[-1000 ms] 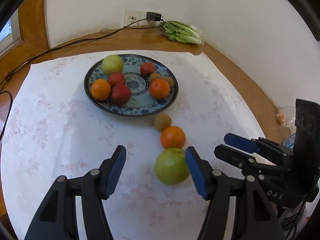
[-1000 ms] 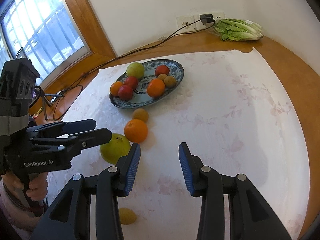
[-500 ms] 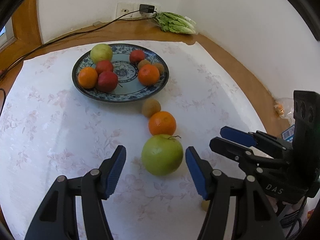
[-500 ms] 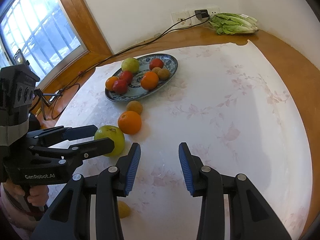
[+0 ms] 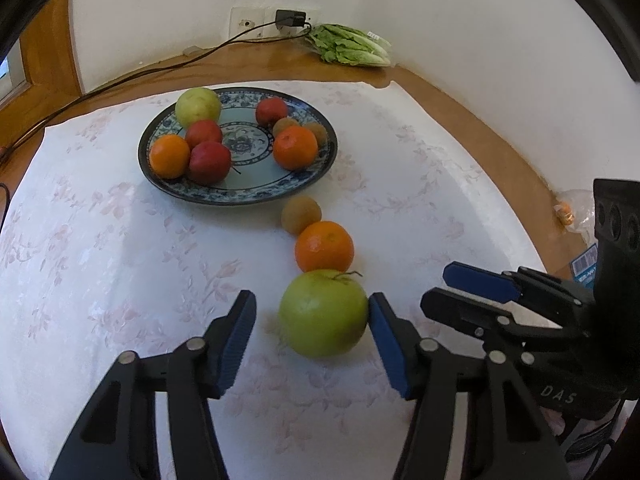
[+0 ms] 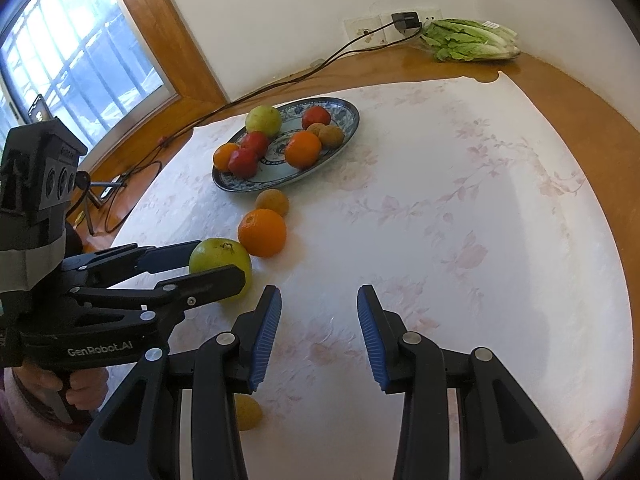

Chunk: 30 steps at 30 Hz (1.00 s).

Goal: Organize fruits
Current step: 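Withdraw both tools toward green apple and orange on cloth, then close left tool on green apple while right tool closes on orange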

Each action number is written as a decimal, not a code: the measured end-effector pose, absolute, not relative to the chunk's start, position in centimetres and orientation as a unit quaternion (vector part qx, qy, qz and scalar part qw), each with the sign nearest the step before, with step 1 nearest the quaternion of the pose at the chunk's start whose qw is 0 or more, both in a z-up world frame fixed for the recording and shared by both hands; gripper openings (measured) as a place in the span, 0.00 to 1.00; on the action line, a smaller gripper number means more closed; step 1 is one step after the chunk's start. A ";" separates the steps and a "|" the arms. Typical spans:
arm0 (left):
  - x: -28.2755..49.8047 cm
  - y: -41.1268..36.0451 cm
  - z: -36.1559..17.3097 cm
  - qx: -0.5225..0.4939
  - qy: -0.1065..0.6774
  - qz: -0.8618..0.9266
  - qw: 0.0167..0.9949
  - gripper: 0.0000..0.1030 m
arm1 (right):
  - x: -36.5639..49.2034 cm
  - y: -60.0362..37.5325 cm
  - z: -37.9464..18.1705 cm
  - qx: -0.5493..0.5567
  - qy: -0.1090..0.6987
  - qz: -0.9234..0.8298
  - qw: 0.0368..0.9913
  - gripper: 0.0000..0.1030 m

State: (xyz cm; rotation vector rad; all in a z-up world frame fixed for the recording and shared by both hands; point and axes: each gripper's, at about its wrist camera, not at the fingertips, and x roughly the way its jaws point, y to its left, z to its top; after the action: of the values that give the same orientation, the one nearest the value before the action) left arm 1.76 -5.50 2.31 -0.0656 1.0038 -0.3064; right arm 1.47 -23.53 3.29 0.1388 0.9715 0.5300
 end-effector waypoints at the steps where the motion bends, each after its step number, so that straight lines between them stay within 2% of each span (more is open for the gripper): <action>1: 1.7 -5.5 2.3 -0.031 0.478 -0.149 0.865 0.48 | 1.5 -23.5 3.2 0.066 0.462 0.252 0.848 0.40; 30: 2.0 0.2 2.9 -0.062 0.466 -0.080 0.879 0.46 | 3.6 -18.7 3.7 0.022 0.462 0.282 0.841 0.40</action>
State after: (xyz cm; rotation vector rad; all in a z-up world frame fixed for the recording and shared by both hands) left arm 1.99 0.16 2.87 -0.1282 0.9723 -0.1663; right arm 3.55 -18.70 3.72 0.0464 0.9768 0.5955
